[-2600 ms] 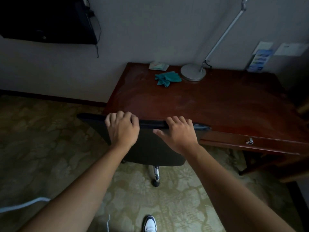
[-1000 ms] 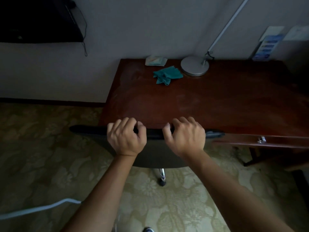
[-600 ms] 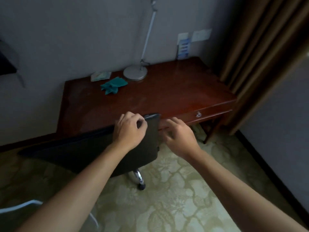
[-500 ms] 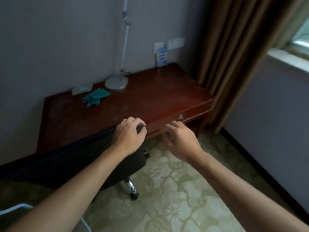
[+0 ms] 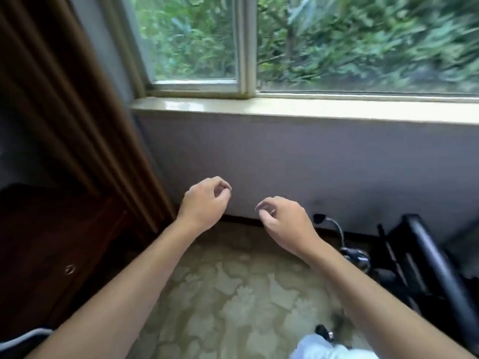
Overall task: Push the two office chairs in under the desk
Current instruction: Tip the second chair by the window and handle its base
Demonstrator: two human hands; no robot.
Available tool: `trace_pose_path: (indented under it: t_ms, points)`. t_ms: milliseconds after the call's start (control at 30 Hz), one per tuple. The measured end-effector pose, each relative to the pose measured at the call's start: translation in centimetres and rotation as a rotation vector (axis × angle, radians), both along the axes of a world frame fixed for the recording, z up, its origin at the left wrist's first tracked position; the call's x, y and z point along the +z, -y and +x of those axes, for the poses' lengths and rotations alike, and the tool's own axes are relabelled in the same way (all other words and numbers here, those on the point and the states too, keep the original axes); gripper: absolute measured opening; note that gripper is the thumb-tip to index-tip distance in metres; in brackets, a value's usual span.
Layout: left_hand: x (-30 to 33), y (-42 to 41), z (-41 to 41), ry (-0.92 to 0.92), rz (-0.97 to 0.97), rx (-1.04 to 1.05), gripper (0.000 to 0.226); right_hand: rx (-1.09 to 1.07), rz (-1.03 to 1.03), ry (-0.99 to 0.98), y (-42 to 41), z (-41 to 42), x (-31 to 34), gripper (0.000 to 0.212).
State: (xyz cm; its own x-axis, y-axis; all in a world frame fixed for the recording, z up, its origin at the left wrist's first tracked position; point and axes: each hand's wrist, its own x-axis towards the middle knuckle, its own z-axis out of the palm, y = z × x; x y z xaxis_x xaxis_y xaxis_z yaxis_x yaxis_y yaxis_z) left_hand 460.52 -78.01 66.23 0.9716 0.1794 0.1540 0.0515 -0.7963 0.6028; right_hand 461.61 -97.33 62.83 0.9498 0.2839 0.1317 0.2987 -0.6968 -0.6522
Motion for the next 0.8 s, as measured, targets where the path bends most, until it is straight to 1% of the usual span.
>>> trace_pose_path:
  t_ms: [100, 233, 333, 433, 500, 600, 700, 800]
  points:
    - [-0.5, 10.6, 5.2, -0.044, 0.006, -0.272, 0.015, -0.248, -0.018, -0.035, 10.7, 1.2, -0.8, 0.021]
    - [-1.7, 23.3, 9.5, -0.099, 0.01, -0.56, 0.016, -0.572, 0.062, -0.086, 22.0, 0.0, -1.5, 0.021]
    - [-2.5, 32.8, 11.4, -0.122, 0.02, -0.745, 0.014, -0.784, 0.1, -0.139, 29.2, -2.1, -3.2, 0.02]
    - [-3.9, 39.9, 12.0, -0.142, 0.026, -0.911, 0.013, -0.938, 0.081, -0.235, 34.5, -3.4, -5.2, 0.021]
    - [-5.7, 43.6, 12.8, -0.171, 0.062, -1.011, 0.012, -1.022, 0.094, -0.285, 37.6, -3.1, -7.0, 0.022]
    - [-9.8, 48.0, 15.3, -0.243, 0.137, -1.1, 0.016, -1.116, 0.137, -0.346, 41.2, -1.1, -10.4, 0.024]
    - [-14.8, 51.2, 18.7, -0.339, 0.192, -1.126, 0.024, -1.128, 0.098, -0.456, 43.7, 2.0, -14.3, 0.039]
    - [-19.4, 53.4, 22.1, -0.485, 0.243, -1.107, 0.039, -1.102, -0.003, -0.596, 46.2, 6.1, -18.3, 0.05]
